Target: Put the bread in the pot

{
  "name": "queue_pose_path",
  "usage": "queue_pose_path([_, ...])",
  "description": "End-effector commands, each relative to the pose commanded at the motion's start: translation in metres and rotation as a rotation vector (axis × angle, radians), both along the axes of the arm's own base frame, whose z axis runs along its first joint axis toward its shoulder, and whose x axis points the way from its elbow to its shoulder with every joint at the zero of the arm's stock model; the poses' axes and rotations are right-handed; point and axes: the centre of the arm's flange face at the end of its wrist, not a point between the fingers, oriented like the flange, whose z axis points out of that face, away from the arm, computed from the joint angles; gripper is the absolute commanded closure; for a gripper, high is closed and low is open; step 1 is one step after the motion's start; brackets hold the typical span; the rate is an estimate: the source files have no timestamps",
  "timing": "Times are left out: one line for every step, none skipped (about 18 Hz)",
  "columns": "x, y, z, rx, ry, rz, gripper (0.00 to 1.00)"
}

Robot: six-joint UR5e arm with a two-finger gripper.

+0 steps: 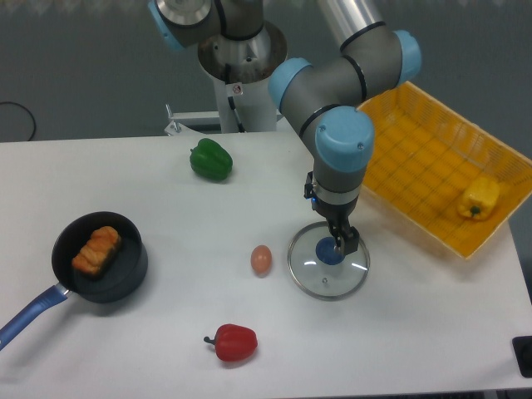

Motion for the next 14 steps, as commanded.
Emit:
queue_pose_path([0.0,-0.002,-0.001,-0.001,-0.003,-0.001,0.0])
queue_pose_path([0.0,-0.005,-0.004,-0.007,-0.01,0.014,0.0])
queue_pose_path([0.003,-0.006,-0.008,-0.015,-0.014,0.023,0.0])
queue_pose_path([0.004,-0.007,-0.003,-0.018,-0.003,0.033,0.0])
queue_pose_path([0.007,-0.007,0.002,-0.018,0.003,0.045,0.0])
queue_pose_path([0.008,-0.007,0.003,-0.021,0.007,0.071,0.0])
queue_pose_path([0.008,-0.007,0.003,-0.021,0.009,0.096,0.0])
queue_pose_path([0.007,-0.007,0.005,-0.017,0.012,0.114,0.0])
queue_pose_path([0.008,-0.006,0.006,-0.017,0.014,0.128,0.0])
queue_pose_path([0.008,-0.006,0.008,-0.014,0.018,0.139,0.0])
queue_pose_path([0.008,-0.006,0.011,-0.013,0.021,0.142,0.0])
queue_pose_path([0.008,-0.006,0.012,-0.011,0.021,0.142,0.0])
queue_pose_path([0.008,-0.006,0.012,-0.011,0.021,0.142,0.0])
queue_pose_path([0.008,-0.006,0.012,-0.011,0.023,0.142,0.0])
